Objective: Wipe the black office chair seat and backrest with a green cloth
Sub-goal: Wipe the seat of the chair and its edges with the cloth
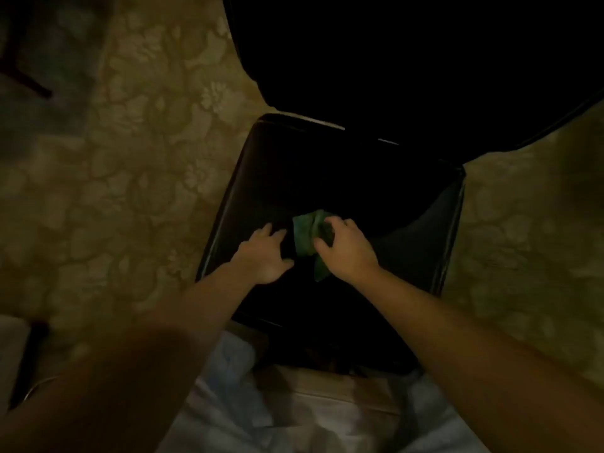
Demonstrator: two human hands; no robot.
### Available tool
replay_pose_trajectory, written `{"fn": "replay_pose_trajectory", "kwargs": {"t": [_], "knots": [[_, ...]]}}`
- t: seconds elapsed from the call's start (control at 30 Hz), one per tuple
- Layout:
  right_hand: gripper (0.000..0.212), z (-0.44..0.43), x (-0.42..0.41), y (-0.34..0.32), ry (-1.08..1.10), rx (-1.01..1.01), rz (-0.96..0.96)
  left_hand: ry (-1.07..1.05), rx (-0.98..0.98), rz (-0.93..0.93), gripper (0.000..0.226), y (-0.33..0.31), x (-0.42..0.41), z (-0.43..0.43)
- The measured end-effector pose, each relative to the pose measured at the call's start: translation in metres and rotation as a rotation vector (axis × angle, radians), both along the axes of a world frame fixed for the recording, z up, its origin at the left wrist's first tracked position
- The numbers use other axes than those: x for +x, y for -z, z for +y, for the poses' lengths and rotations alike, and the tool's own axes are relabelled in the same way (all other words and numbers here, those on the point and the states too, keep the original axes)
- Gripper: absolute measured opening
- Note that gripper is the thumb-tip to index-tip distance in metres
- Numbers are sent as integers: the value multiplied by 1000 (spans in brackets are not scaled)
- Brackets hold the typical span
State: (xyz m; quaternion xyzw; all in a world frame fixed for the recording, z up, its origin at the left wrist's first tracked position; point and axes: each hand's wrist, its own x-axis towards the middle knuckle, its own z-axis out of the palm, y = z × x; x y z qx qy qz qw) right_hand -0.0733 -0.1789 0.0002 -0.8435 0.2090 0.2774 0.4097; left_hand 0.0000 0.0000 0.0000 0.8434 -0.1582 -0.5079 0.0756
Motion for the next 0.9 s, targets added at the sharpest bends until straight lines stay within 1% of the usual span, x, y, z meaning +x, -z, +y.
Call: {"fn": "replay_pose_trajectory", "kwargs": {"t": [0.07, 0.13, 0.2, 0.3, 0.4, 0.47, 0.57, 0.63, 0.77, 0.83, 0.9], "knots": [[56, 11, 3, 12, -40, -168, -33, 130, 57, -105, 100, 15, -12, 5], [59, 21, 1, 21, -77, -324, -66, 193, 87, -174, 113, 30, -29, 13], [60, 26, 1, 30, -93, -459, -93, 215, 58, -229, 119, 40, -38, 19], [62, 29, 1, 40, -102, -614, -108, 189, 11, -305, 117, 48, -44, 24], [60, 31, 3, 50, -66, -664, -157, 155, -32, -349, 115, 59, -51, 26], [51, 33, 6, 56, -50, -682, -191, 149, -51, -390, 115, 63, -51, 27], [31, 39, 3, 63, -78, -700, -262, 166, -57, -430, 117, 66, -52, 31], [25, 41, -5, 66, -135, -719, -332, 174, -75, -437, 116, 68, -53, 34], [29, 42, -37, 62, -356, -820, -462, 200, -123, -453, 112, 68, -60, 42], [27, 46, -55, 57, -470, -869, -516, 247, -135, -431, 110, 67, -66, 50], [23, 49, -74, 55, -522, -879, -553, 281, -150, -432, 107, 68, -73, 55]]}}
